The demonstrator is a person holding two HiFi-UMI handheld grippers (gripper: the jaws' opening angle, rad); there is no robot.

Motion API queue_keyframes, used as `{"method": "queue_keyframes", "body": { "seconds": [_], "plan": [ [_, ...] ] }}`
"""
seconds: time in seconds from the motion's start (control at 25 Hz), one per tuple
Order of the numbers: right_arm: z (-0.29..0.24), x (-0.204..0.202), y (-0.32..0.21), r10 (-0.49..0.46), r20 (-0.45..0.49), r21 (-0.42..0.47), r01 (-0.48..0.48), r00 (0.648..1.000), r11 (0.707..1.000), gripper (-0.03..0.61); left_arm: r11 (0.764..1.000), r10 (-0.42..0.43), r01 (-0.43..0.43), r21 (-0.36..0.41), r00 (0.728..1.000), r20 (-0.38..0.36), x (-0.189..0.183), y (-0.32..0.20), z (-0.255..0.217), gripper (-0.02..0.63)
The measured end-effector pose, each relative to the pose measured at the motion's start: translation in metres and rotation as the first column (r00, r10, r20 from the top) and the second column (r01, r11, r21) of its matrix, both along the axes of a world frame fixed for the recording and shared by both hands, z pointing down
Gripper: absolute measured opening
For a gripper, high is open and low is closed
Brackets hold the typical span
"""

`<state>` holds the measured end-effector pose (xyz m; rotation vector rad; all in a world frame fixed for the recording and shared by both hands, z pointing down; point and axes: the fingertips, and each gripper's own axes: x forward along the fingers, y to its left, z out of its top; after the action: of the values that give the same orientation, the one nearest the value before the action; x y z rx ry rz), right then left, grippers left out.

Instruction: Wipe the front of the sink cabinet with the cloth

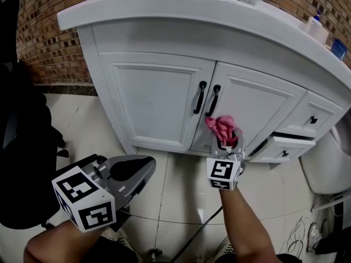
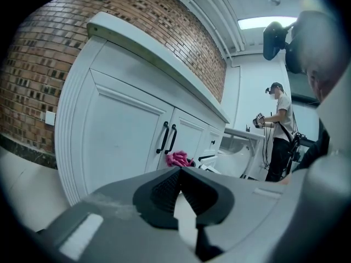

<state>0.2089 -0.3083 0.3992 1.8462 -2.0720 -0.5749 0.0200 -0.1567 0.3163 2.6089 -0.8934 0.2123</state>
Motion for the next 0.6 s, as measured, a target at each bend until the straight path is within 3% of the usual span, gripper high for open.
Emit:
{"method": "queue_keyframes", "body": {
  "seconds": [0.6],
  "plan": [
    [0.100, -0.012, -0.002, -0.026, -0.053, -0.182, 0.016, 0.998, 0.983, 0.166, 1.000, -0.007, 0.007, -0.009, 1.000, 0.005, -0.002, -0.004, 0.003, 0.005]
  ]
}}
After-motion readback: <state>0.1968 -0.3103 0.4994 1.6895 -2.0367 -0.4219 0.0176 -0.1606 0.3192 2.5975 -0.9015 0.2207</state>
